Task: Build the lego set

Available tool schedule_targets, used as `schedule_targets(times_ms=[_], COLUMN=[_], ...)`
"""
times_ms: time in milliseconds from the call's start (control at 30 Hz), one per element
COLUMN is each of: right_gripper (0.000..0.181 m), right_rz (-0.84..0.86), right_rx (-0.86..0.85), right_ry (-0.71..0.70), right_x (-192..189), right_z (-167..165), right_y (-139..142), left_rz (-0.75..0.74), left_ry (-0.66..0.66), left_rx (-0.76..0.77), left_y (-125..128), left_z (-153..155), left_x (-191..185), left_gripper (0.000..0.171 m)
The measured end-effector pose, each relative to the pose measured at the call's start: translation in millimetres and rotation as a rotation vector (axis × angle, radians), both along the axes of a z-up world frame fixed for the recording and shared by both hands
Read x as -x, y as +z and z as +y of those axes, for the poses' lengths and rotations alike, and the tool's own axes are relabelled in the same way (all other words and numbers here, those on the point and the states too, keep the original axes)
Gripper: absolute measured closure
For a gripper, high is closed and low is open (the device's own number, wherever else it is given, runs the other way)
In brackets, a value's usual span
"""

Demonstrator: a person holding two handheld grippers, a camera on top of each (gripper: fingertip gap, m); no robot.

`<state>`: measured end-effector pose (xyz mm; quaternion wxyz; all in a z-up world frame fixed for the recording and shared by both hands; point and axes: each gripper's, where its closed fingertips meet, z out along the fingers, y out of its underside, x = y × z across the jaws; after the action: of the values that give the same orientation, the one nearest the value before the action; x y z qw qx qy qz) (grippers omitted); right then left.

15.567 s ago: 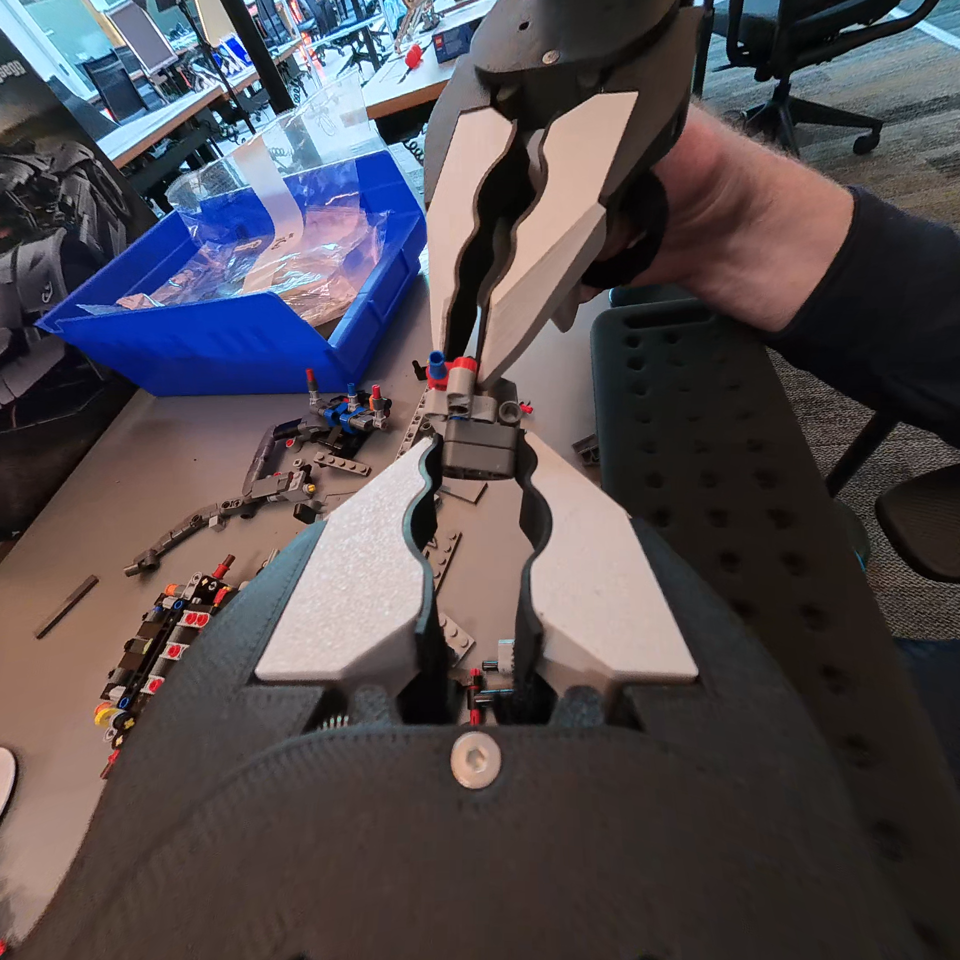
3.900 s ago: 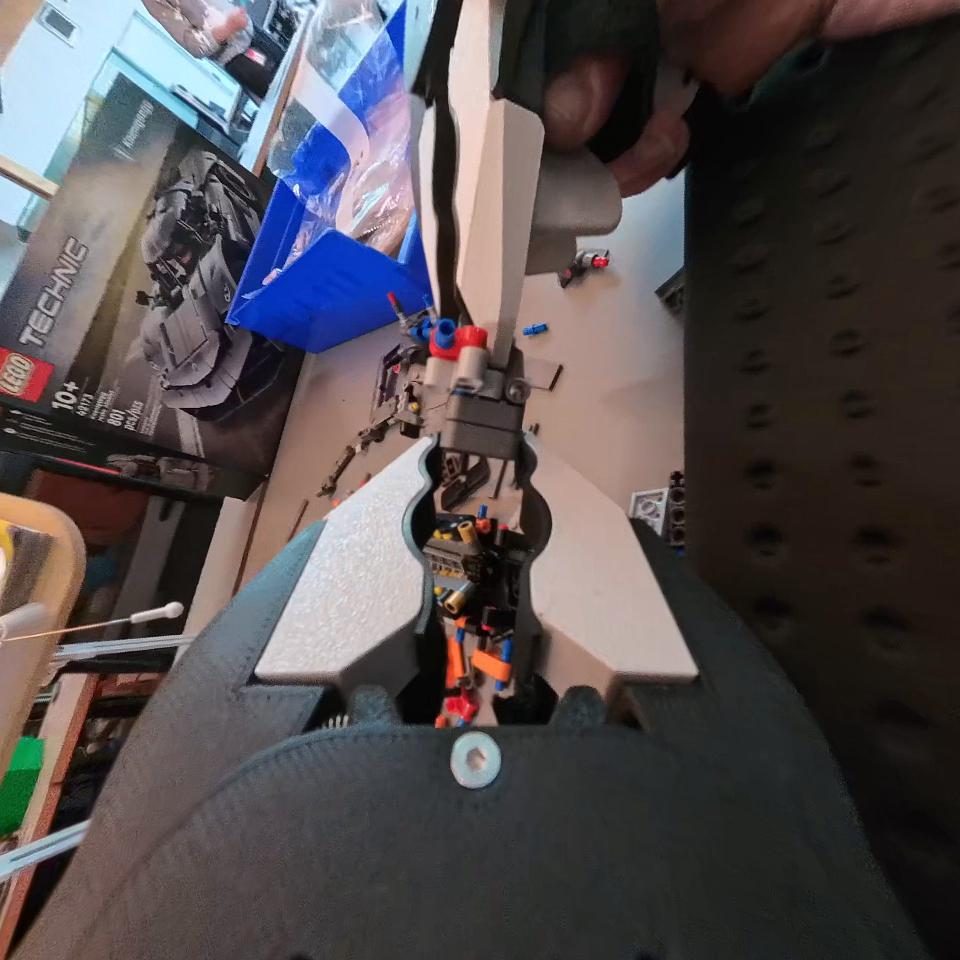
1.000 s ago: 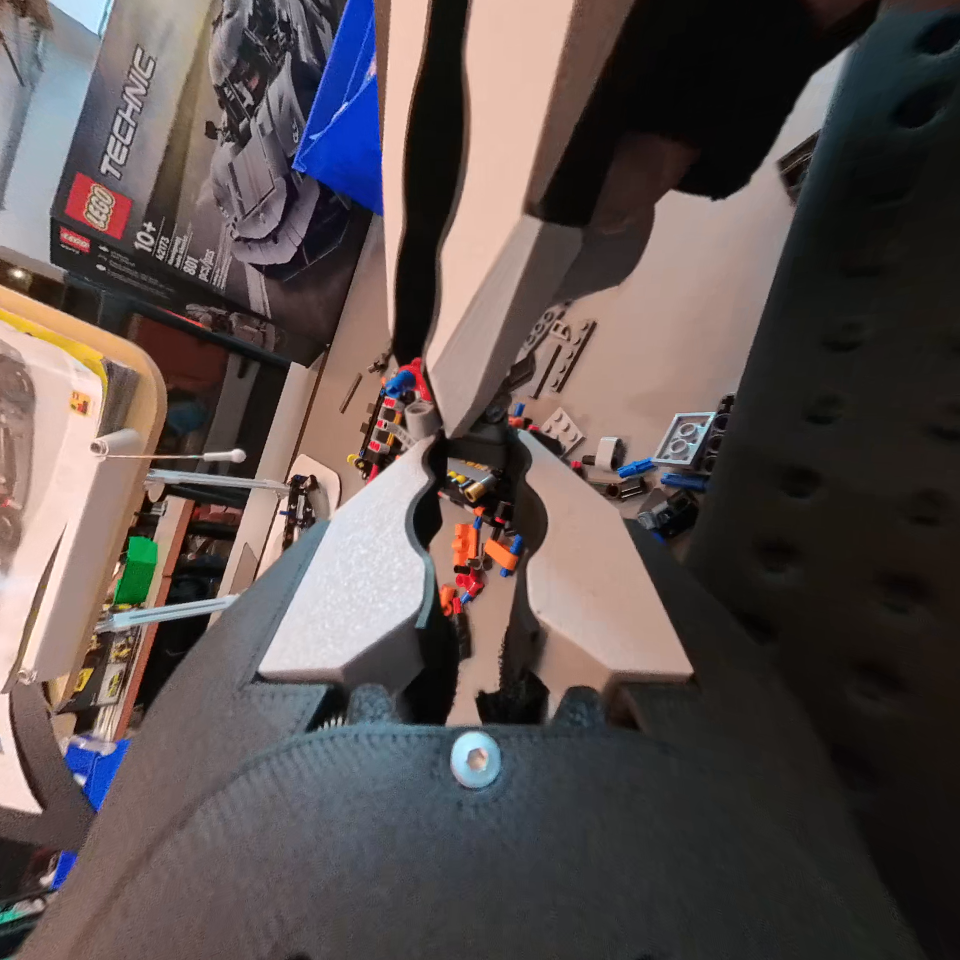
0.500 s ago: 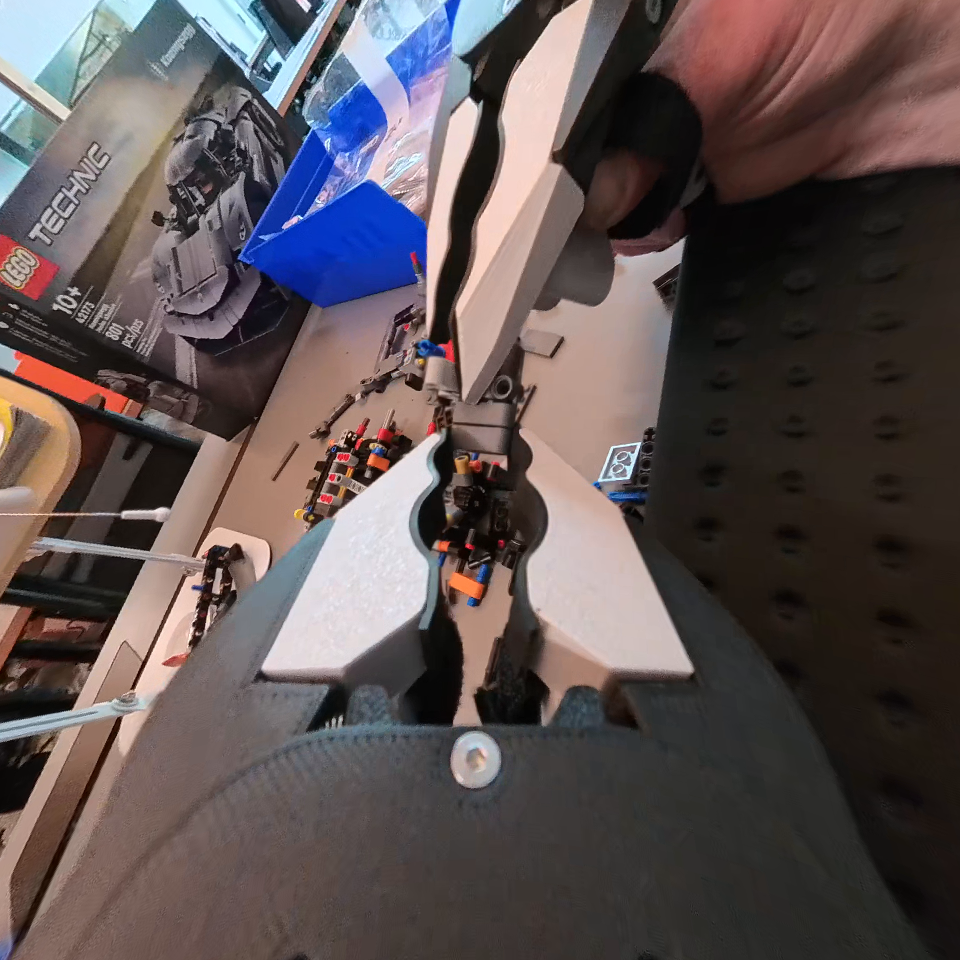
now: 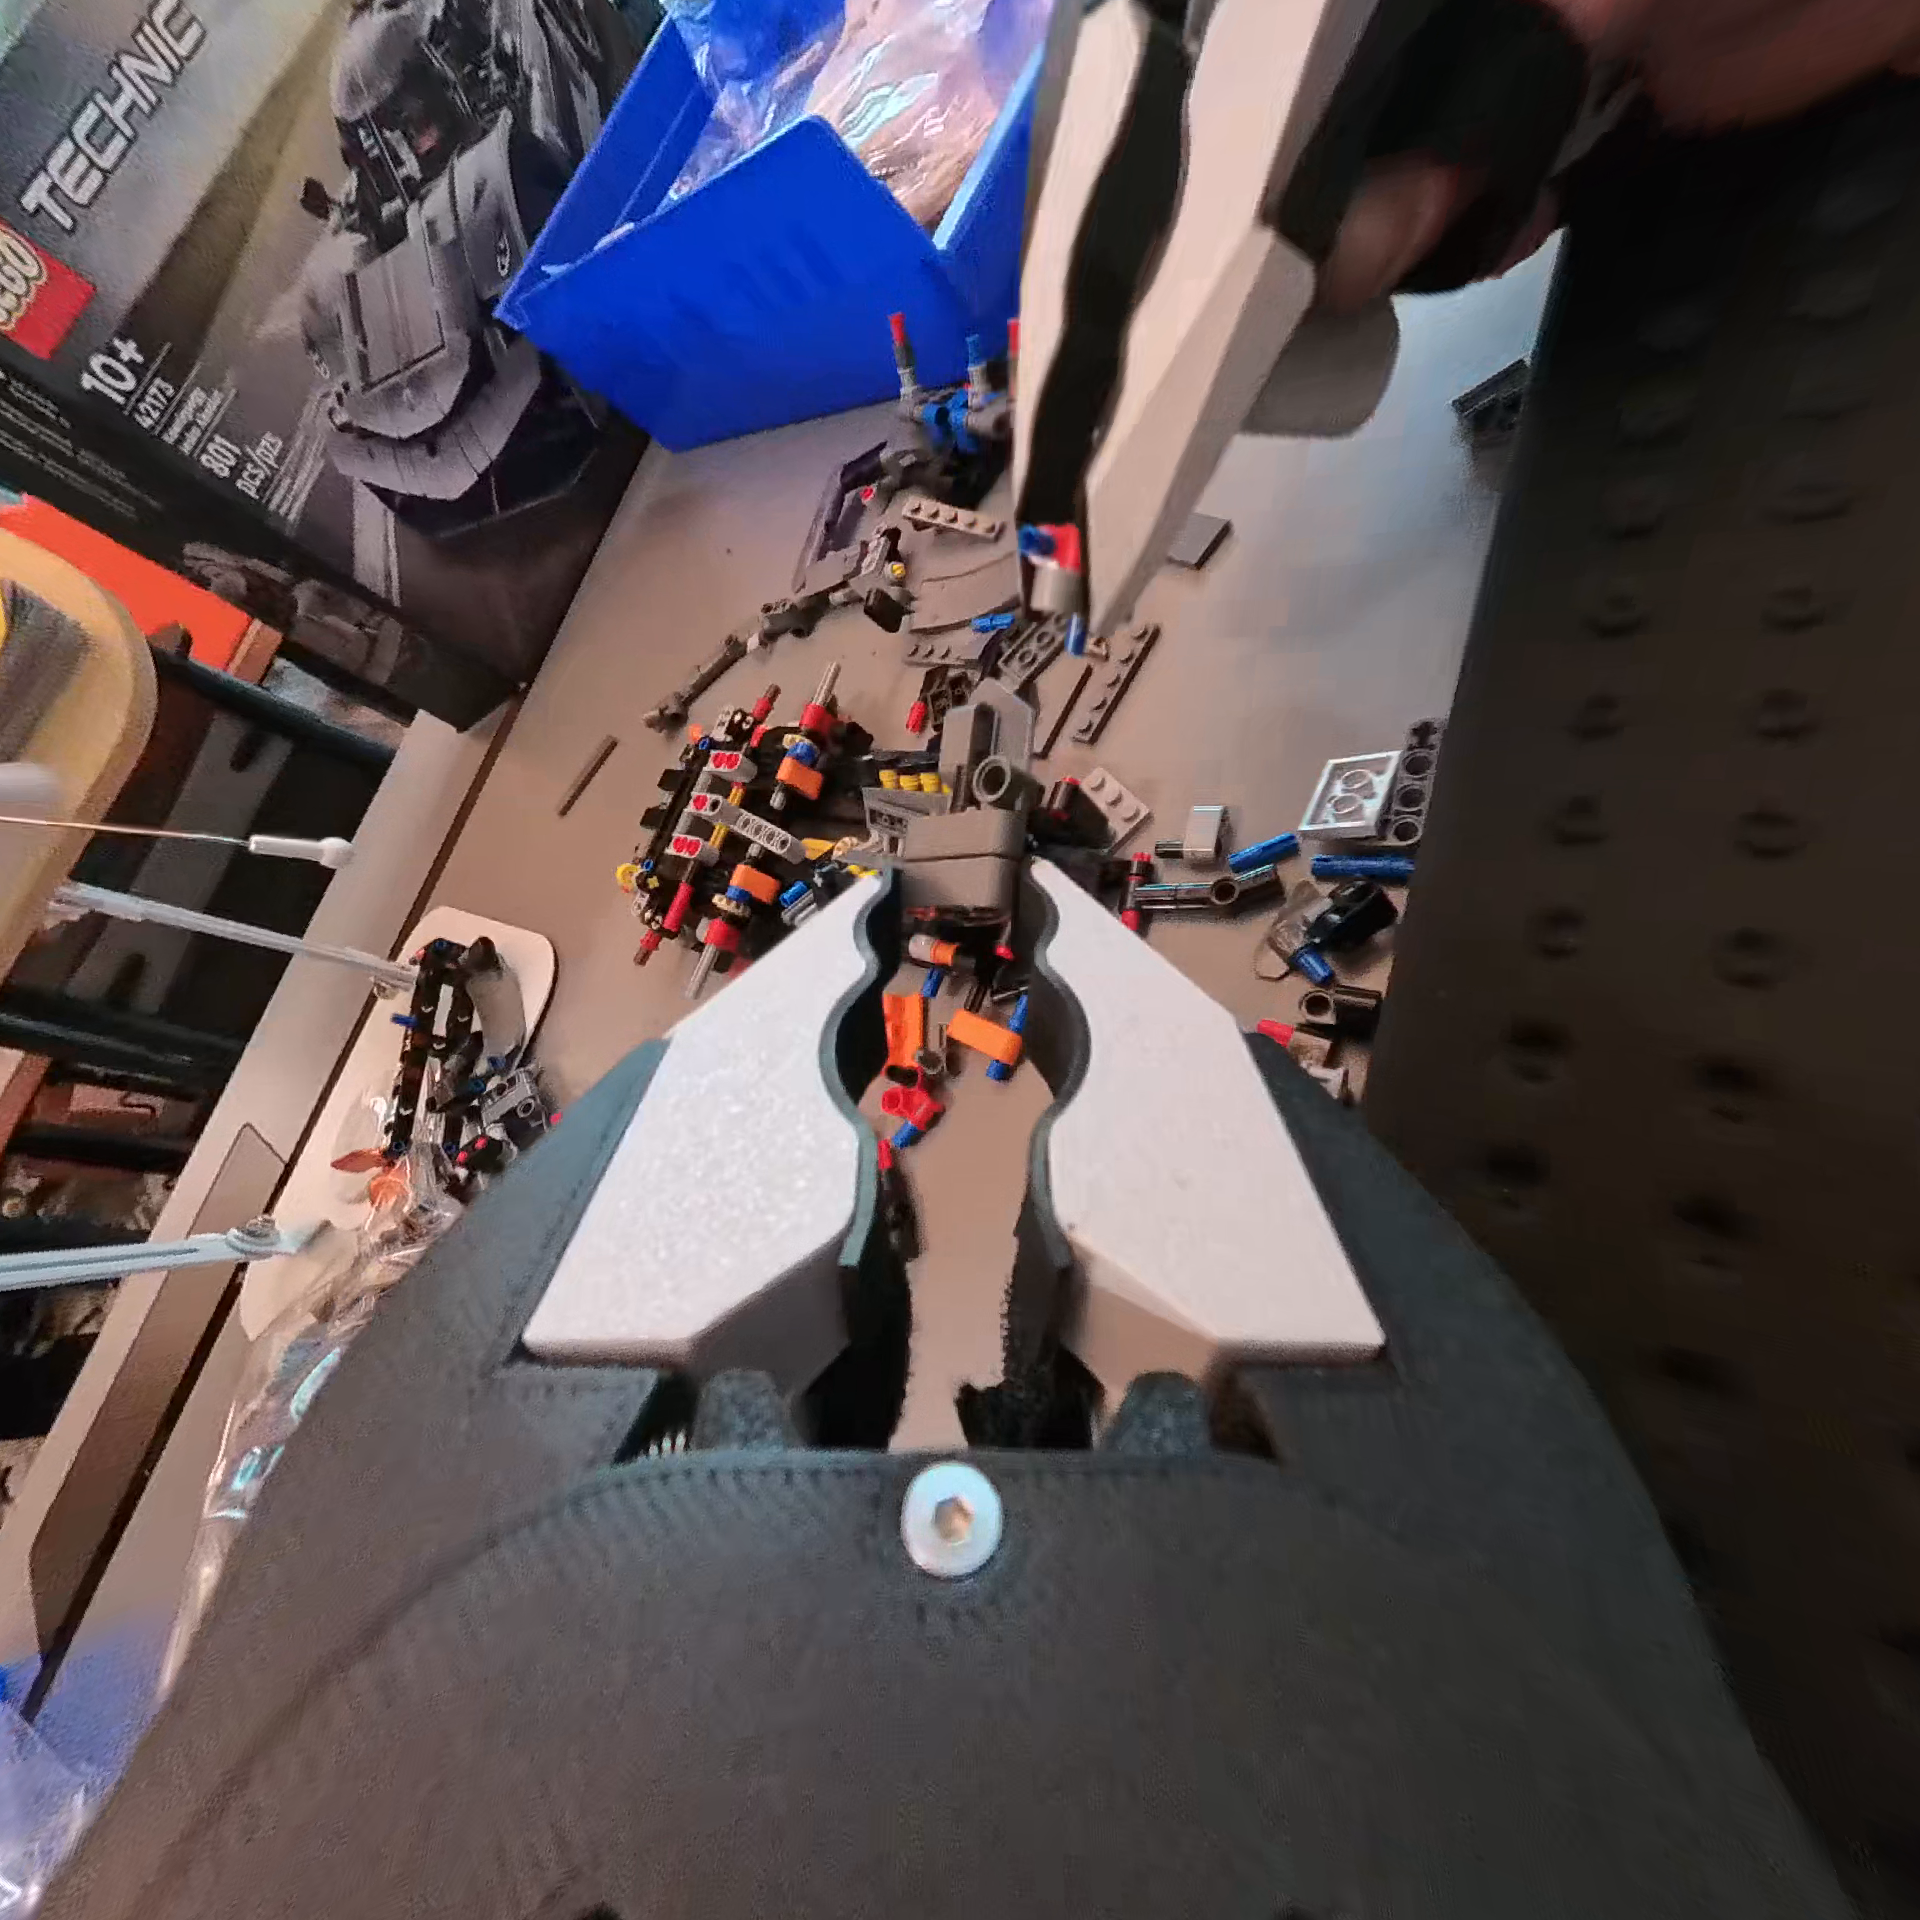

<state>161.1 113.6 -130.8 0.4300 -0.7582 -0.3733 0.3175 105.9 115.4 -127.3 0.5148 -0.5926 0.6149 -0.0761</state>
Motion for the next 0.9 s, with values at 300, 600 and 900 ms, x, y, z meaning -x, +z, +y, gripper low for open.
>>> schedule_targets(times_ms=[300,600,900], right_gripper=[0.147,0.172,0.177], right_rz=[-0.160,-0.293,-0.136], right_rx=[-0.194,-0.469,-0.295], right_ry=[0.003,0.111,0.150], right_x=[5.1,33.7,29.9], right_z=[0.1,-18.9,-26.3], right_y=[1.5,9.7,14.1], left_rz=[-0.042,-0.104,-0.135], left_ry=[-0.044,-0.096,-0.126], left_rx=[0.092,0.240,0.143], left_y=[-1.4,-2.4,7.6], left_z=[-8.0,-19.0,-21.2], left_x=[-11.4,-20.8,-23.6], left_gripper=[0.153,0.155,0.155])
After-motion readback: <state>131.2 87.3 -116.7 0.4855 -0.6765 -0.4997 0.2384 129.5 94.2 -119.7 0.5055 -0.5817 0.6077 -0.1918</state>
